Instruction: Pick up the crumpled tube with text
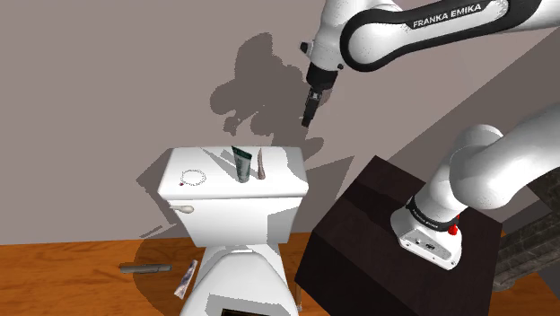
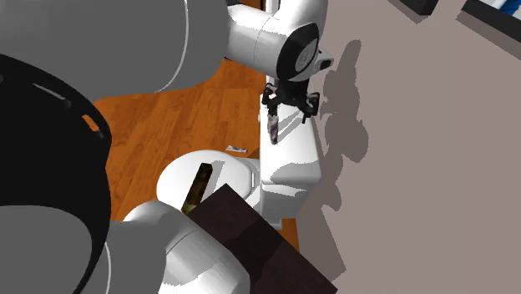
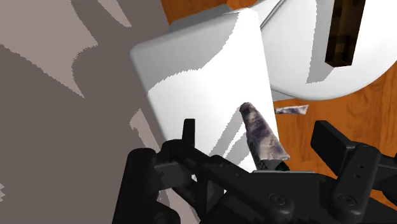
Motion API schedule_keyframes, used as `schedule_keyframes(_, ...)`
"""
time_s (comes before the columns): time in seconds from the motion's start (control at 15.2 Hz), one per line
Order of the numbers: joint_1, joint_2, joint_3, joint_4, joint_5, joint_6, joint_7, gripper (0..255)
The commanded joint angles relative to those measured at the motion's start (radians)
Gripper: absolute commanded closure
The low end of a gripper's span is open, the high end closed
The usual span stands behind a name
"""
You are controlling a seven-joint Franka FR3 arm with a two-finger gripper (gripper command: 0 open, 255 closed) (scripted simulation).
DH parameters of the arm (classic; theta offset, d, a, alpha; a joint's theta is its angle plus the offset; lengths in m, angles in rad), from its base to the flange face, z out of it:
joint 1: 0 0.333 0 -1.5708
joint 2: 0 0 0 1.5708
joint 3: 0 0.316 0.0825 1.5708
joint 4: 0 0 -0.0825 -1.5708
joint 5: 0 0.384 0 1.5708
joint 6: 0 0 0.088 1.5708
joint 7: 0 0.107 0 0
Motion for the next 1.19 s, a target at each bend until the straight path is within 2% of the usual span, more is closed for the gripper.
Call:
schedule_keyframes(0.0, 0.019, 0.059, 0.015, 0.015, 0.008, 0.061, -0.015, 0)
schedule_keyframes(0.73, 0.099, 0.405, 0.098, 0.159, 0.001, 0.344, -0.078, 0)
schedule_keyframes(1.12, 0.1, 0.457, 0.099, 0.129, -0.003, 0.425, -0.079, 0)
